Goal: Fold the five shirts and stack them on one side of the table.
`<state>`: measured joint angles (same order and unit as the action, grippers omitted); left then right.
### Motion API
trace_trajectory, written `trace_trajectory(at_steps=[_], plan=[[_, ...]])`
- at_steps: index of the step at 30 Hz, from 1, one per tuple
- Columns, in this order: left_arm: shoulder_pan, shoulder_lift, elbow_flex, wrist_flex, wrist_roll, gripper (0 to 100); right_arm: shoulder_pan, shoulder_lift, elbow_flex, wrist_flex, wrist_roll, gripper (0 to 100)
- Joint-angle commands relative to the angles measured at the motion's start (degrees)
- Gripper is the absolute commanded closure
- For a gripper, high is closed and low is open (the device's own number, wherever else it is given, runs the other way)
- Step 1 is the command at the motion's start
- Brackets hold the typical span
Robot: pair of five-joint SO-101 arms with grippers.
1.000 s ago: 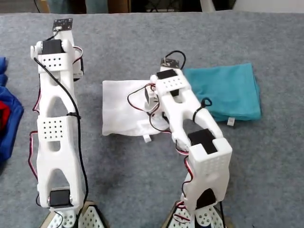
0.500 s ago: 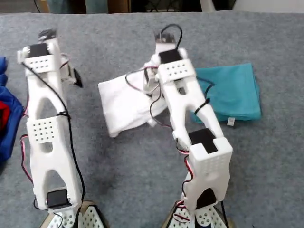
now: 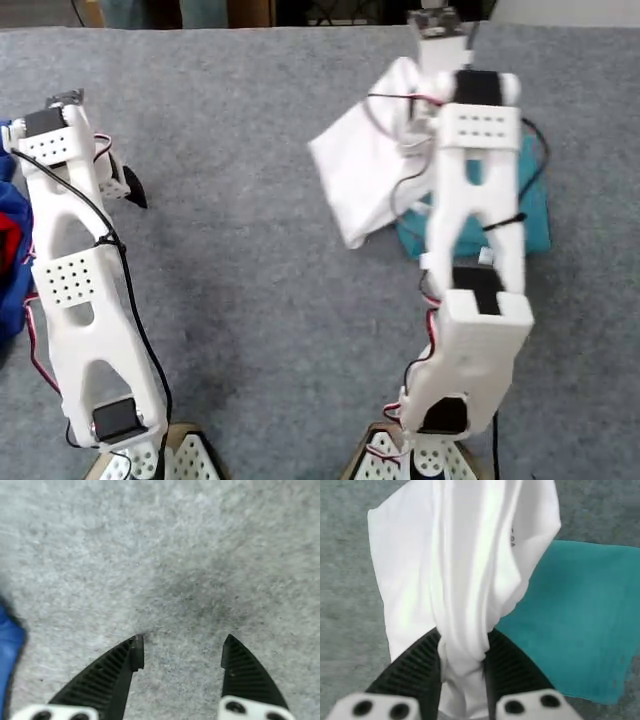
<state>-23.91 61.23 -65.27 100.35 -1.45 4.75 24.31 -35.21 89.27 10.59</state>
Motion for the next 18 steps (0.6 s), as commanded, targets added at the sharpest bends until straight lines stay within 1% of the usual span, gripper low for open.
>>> trace_trajectory(at_steps=[1,6,9,14,18], plan=[[0.31,-1.76,-0.75,0.26,-0.62,73,5.98,-0.48,-2.95,1.05,3.96,98.4],[0.48,0.88,-0.75,0.26,-0.62,73,13.98,-0.4,-2.95,1.41,7.91,98.4],[0.48,1.05,-0.75,0.26,-0.62,73,17.23,-0.31,-2.42,1.32,10.2,98.3],[0.48,0.88,-0.75,-0.62,-0.7,73,20.04,1.19,-2.95,-1.32,10.73,98.3],[0.4,0.88,-1.89,-0.44,-0.7,73,19.96,2.95,-2.77,-1.49,10.73,97.9]])
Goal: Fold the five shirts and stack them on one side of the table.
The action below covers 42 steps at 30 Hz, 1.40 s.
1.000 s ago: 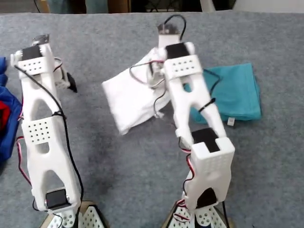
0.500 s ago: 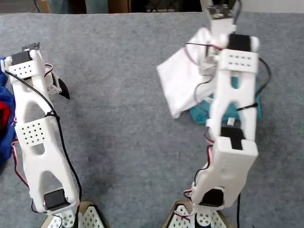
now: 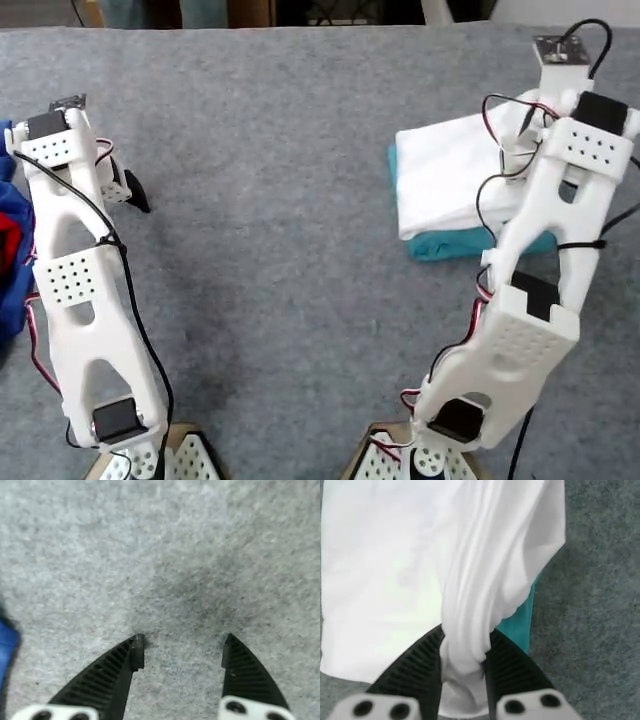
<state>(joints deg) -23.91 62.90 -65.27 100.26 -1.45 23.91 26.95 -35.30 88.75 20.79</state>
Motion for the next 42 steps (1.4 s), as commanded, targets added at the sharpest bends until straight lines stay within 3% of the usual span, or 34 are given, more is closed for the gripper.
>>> trace_trajectory(at_steps=[1,4,8,11,15,19,23,31,42], plan=[[0.31,-0.79,-2.42,-0.35,-0.7,73,0.79,0.84,-2.86,-1.05,0.53,97.6],[-0.04,-0.79,-3.91,0.0,-1.23,73,0.97,1.36,-2.86,-0.97,0.18,87.7],[-0.75,-0.88,-7.25,0.62,-4.57,73,1.76,1.19,-3.56,-0.79,0.09,63.0],[-2.42,-2.2,-9.54,0.62,-4.66,73,2.29,0.57,-6.2,-0.79,-2.37,58.0],[-4.62,-7.3,-9.54,0.62,-6.95,73,1.58,0.92,-9.8,1.85,-5.98,67.6],[-7.43,-13.36,-9.45,0.62,-9.14,73,-0.62,1.01,-9.36,2.73,-9.05,97.3],[-12.18,-19.78,-6.73,0.7,-11.43,73,0.18,1.01,-6.29,2.2,-15.38,94.3],[-23.6,-34.11,9.54,0.62,-15.47,73,1.32,0.66,4.88,-0.09,-16.44,98.3],[-42.59,-50.55,25.36,0.44,-15.65,73,-5.8,-1.45,-4.7,8.88,-14.07,98.3]])
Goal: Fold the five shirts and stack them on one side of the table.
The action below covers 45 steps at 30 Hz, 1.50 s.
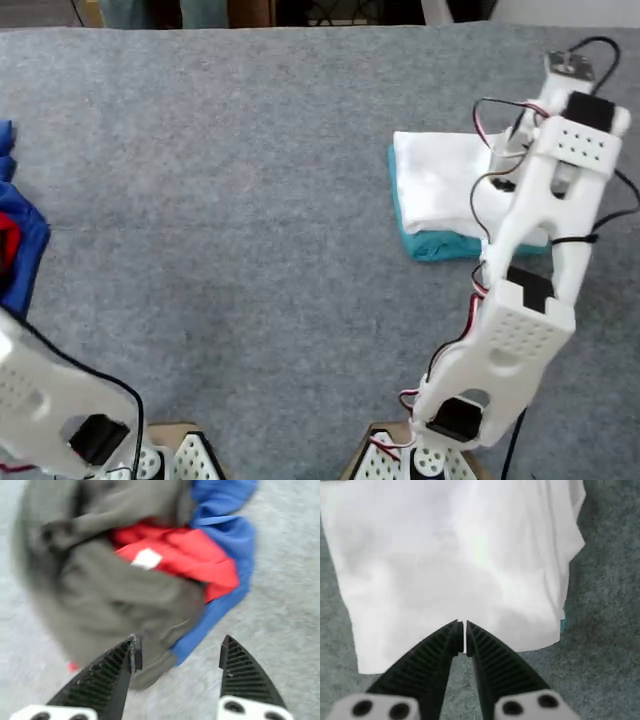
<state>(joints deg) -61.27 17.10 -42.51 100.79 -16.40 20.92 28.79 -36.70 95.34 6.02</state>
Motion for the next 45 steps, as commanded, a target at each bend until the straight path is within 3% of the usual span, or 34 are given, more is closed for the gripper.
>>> trace_trajectory(at_steps=[1,5,15,22,25,29,36,45], plan=[[-7.16,-4.92,3.91,-0.09,-1.32,73,-3.43,-3.3,-3.47,2.99,0.79,98.3],[-10.68,-4.84,9.27,-1.85,-4.48,73,-5.98,-3.3,-3.21,5.27,0.79,98.3],[-10.24,-5.01,27.3,-23.03,-4.57,73,-10.37,-3.38,0.84,5.45,0.26,98.3],[-9.45,-5.27,37.23,-29.98,-4.57,73,-11.25,-3.38,0.84,5.54,-3.43,98.3],[-8.75,-4.92,38.37,-30.42,-4.66,80,-12.66,-3.38,0.84,5.54,-5.71,98.3],[-8.57,-5.36,38.2,-28.92,-4.48,97,-14.51,-3.38,0.92,5.71,-9.49,98.3],[-8.31,-5.45,30.46,-17.67,-4.57,97,-17.14,-3.38,1.01,5.8,-11.96,98.3],[-0.22,-6.07,15.52,0.26,-4.04,97,-21.89,-3.38,0.92,5.8,-11.78,98.3]])
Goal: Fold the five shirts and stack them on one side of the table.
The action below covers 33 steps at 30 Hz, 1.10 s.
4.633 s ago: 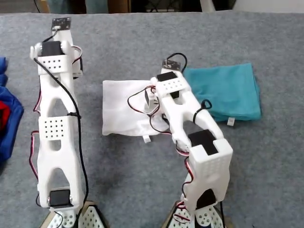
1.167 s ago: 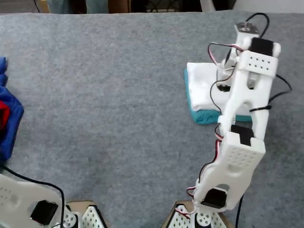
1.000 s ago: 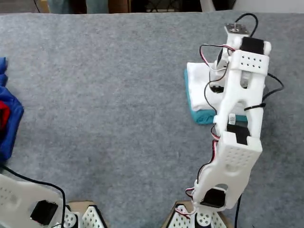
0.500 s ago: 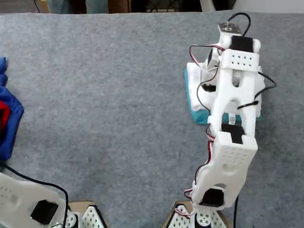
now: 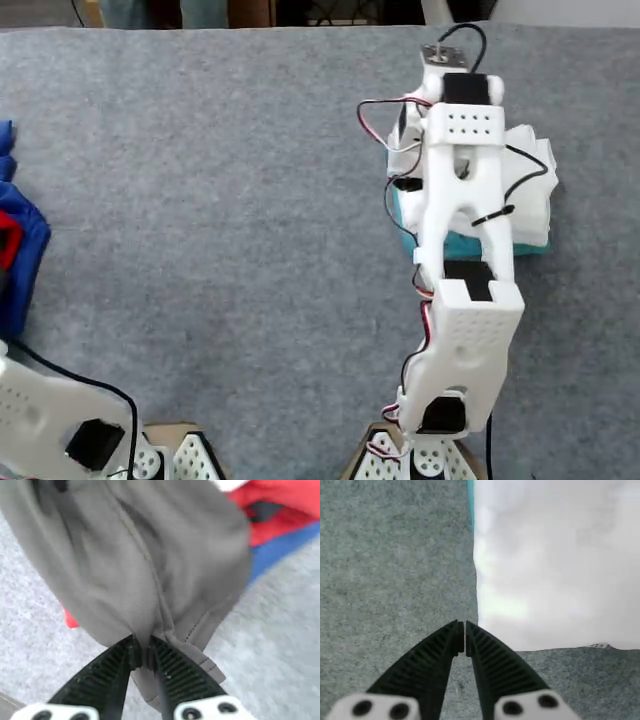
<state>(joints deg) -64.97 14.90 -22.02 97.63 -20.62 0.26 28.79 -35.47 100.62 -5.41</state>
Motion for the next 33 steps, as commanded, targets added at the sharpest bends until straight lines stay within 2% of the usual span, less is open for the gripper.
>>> trace_trajectory(at_steps=[1,4,7,10,15,17,20,25,27,31,33], plan=[[4.7,-5.36,-4.97,3.34,0.79,97,-1.23,-3.38,-0.31,0.53,-0.35,98.3],[9.36,-13.45,-1.8,3.34,1.93,97,-1.05,-3.38,-0.31,0.44,-0.35,98.3],[17.71,-25.67,5.93,3.34,2.02,97,-0.97,-3.38,-0.22,0.44,-0.35,98.3],[30.11,-39.47,15.6,3.25,2.02,97,-0.88,-3.38,-0.22,0.53,-0.35,98.3],[55.25,-58.55,29.85,3.25,1.67,97,1.58,-3.38,-0.22,0.53,0.0,98.3],[63.96,-63.12,34.33,3.25,1.67,97,2.73,-3.38,-0.22,0.53,1.76,98.3],[73.36,-65.76,40.57,3.25,1.58,97,4.13,-3.38,-0.22,0.53,3.43,98.3],[83.74,-65.85,45.85,3.25,1.58,97,4.48,-3.38,-0.22,0.53,4.92,98.3],[86.46,-65.85,46.55,3.25,2.02,91,4.13,-3.38,-0.22,0.44,4.92,98.0],[87.43,-66.37,46.46,3.25,4.13,77,1.67,-3.12,-0.22,0.35,7.3,98.0],[85.67,-66.55,45.58,3.25,5.71,77,-0.26,-3.12,-0.31,0.26,7.82,97.9]])
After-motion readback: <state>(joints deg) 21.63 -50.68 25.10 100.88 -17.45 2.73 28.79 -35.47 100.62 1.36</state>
